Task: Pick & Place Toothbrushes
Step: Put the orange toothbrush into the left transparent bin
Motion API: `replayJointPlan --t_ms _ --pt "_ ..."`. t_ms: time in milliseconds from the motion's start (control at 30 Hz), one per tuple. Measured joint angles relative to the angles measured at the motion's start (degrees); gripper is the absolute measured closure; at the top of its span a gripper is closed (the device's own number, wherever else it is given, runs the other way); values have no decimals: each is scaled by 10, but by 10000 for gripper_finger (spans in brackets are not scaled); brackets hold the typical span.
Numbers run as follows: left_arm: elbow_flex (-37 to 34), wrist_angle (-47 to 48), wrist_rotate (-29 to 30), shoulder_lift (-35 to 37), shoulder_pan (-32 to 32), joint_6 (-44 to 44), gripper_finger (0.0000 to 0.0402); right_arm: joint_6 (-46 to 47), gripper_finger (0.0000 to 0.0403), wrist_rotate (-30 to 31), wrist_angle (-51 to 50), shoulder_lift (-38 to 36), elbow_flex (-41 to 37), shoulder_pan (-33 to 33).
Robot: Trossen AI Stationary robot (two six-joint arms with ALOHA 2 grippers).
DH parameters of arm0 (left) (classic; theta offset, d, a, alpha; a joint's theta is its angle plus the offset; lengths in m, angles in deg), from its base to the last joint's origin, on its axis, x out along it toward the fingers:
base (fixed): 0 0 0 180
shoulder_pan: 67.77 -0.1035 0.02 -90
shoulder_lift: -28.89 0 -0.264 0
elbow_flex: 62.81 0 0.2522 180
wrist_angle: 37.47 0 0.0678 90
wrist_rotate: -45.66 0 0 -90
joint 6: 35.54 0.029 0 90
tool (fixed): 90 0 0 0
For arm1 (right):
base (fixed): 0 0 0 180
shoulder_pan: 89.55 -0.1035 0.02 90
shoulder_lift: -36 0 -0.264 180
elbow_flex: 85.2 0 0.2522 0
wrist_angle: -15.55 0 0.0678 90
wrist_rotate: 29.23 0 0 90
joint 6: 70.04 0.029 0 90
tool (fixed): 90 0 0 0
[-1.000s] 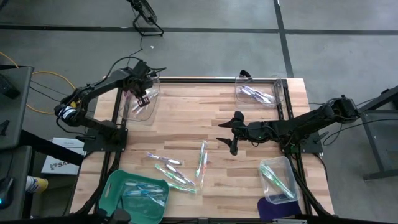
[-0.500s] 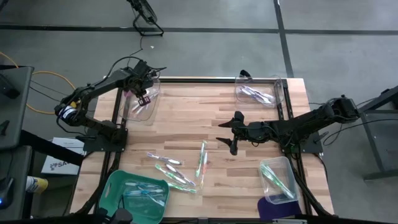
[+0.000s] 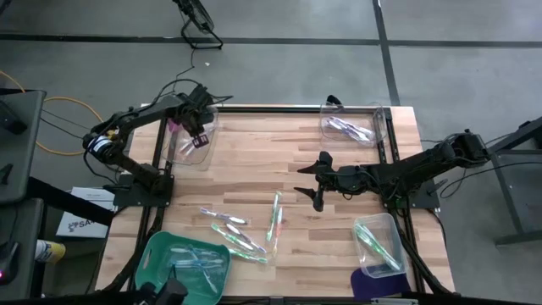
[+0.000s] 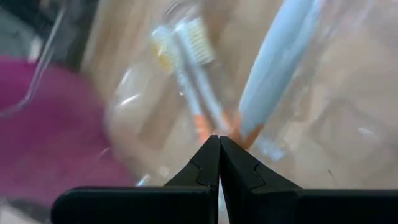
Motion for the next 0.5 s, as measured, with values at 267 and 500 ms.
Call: replayJointPlan --t_ms 267,500 --pt "29 26 -96 0 0 43 399 2 128 -1 0 0 0 0" --pt "84 94 -44 1 1 19 399 1 128 -1 -1 0 0 0"
